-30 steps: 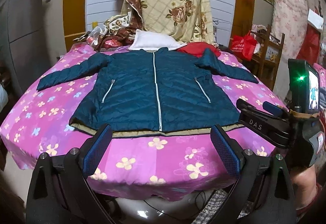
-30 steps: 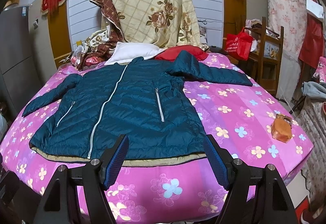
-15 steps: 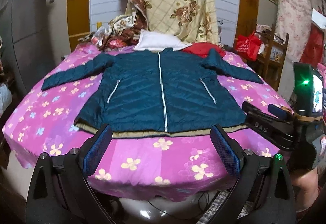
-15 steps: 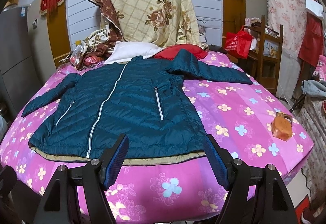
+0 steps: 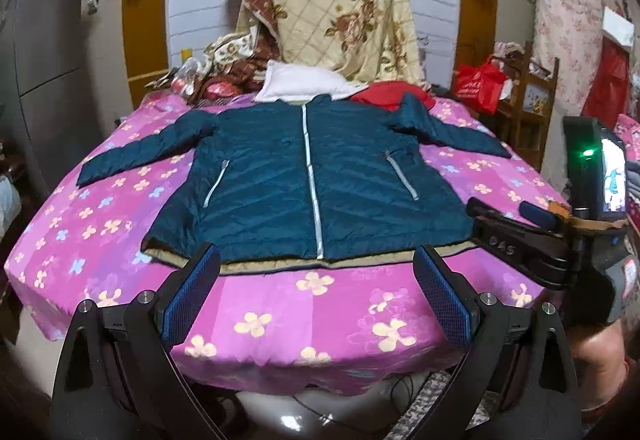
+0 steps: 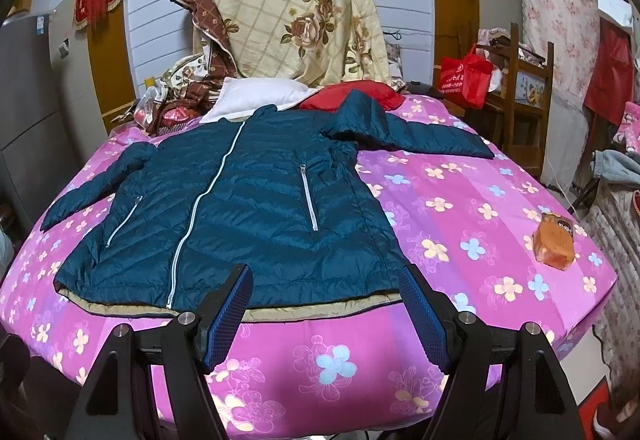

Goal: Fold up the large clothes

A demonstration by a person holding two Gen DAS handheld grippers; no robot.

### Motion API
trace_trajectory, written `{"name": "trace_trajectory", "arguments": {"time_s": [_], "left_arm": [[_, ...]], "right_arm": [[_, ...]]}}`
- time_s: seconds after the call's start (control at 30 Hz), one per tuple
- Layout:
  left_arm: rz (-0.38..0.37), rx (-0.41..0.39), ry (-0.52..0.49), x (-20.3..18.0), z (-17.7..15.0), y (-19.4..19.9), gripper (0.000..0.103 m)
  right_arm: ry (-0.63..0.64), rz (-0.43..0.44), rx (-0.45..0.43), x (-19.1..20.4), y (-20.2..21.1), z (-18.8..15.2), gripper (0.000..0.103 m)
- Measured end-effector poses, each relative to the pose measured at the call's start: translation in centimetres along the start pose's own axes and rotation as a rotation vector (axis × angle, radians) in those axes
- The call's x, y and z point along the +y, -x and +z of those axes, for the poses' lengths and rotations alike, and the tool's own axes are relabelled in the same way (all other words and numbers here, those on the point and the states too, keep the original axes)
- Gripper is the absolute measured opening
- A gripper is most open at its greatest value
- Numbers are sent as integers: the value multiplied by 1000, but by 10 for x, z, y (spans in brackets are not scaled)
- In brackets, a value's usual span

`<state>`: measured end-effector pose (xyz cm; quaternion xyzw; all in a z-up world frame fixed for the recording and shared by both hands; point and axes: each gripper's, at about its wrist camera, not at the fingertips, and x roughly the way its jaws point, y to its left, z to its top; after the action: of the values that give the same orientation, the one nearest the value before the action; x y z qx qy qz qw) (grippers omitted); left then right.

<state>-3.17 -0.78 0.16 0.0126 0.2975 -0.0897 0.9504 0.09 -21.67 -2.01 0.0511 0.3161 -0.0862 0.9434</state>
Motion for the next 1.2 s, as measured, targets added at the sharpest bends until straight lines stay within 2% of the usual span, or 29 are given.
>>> {"name": "trace_trajectory", "arguments": {"time_s": [0.13, 0.33, 0.67, 0.83, 1.2], "left_arm": [[28, 33, 23, 5, 0, -7, 97], [48, 12, 20, 7, 2, -3, 97], [47, 20, 13, 10, 3, -6, 97], [85, 23, 21, 20, 7, -9, 97], [128, 110, 42, 34, 4, -31, 97]], "right_arm": [[1, 0, 3, -1, -1, -1, 73], [9, 0, 11, -1, -4, -3, 73], [26, 0, 33, 6, -9, -2, 73], [24, 1, 32, 5, -9, -3, 73], [46, 4, 54, 13, -14, -7, 73]]}}
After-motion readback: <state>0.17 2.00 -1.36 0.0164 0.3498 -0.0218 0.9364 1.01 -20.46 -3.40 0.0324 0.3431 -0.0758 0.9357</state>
